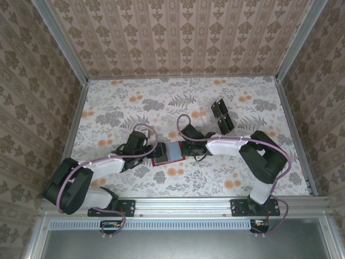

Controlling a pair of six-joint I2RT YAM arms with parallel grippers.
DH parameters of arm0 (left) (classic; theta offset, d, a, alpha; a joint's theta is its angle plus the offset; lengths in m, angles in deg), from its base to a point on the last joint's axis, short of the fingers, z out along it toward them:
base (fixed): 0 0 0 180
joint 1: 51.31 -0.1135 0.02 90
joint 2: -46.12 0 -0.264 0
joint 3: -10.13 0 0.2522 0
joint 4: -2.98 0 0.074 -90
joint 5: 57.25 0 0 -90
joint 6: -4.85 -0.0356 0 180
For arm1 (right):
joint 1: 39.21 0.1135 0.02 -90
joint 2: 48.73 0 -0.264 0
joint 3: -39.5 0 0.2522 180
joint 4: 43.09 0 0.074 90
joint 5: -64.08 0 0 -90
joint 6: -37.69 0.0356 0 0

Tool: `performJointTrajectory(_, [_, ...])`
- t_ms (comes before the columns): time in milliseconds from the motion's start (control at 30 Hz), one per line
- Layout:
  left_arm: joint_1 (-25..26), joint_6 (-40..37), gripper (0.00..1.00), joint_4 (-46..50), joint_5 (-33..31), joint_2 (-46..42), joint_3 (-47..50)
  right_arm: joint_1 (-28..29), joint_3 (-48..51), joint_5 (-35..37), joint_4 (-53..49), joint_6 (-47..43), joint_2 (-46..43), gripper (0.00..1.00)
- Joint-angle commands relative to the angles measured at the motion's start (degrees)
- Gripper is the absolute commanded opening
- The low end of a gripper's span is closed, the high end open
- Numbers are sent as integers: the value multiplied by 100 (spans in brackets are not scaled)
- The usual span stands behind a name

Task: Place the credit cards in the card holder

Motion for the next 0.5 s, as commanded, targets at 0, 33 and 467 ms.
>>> performJointTrajectory(0, [-34,-33,100,-360,272,183,82,306,30,-648,259,193,322,12])
performJointTrajectory(33, [-27,-14,100,-405,304,209,83,324,45,-654,259,210,318,12])
performJointTrajectory(467, [23,548,100,-829,460,-472,210,340,113,-684,329,294,377,9])
